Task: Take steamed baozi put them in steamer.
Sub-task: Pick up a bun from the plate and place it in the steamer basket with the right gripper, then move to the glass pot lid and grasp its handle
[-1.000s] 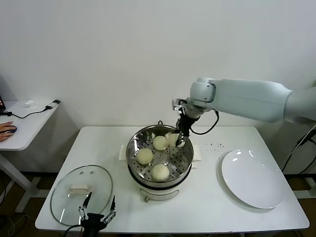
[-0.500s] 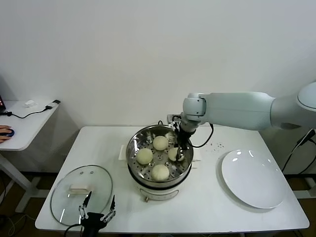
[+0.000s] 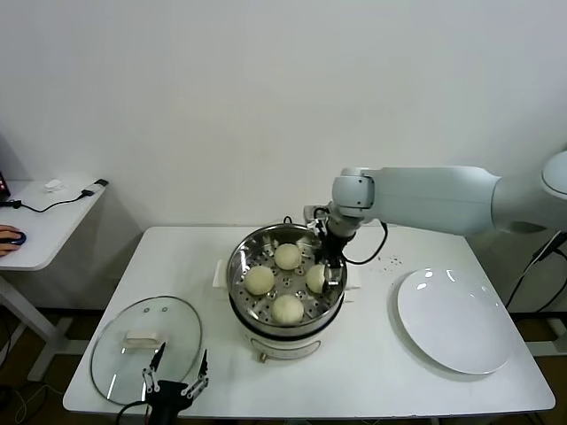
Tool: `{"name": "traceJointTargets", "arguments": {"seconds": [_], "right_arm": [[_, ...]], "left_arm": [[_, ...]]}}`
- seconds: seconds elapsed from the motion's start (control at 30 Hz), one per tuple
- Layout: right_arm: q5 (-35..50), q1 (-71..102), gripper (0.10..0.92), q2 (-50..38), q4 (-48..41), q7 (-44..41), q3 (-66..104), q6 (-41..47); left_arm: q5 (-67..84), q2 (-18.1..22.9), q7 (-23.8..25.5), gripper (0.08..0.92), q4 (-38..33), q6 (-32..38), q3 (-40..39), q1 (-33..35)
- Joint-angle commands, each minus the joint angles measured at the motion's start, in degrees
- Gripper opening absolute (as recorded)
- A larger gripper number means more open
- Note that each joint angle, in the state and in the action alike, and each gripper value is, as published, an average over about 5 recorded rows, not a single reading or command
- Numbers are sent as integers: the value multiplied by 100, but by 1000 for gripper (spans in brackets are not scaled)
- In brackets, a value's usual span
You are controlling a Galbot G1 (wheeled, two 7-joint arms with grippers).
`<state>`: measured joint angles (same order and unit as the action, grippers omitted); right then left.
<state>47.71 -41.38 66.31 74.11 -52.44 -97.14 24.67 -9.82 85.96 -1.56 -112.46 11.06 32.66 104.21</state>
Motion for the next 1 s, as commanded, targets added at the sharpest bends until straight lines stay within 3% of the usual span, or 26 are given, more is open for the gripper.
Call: {"name": "traceJointTargets", "arguments": {"seconds": [0.03, 0.3, 0.57, 0.77, 1.0], "right_arm": [[-81, -146, 822, -291, 222, -39, 195, -72], [-348, -392, 823, -1123, 627, 271, 771, -962], [-298, 457, 823, -3030, 1629, 2354, 1683, -2760], [-393, 2596, 823, -3893, 1846, 3341, 3962, -3343], [-641, 6077, 823, -4034, 2121, 3792, 7628, -3407]], "left_arm": [[-4, -1, 1, 823, -11, 5, 0, 1], [3, -23, -7, 823, 13, 24, 43, -20], [-42, -12, -18, 823, -53, 48, 134, 20], [-104, 42, -37, 823, -69, 36, 128, 10], [-280, 90, -66, 823, -174, 25, 218, -4]]}}
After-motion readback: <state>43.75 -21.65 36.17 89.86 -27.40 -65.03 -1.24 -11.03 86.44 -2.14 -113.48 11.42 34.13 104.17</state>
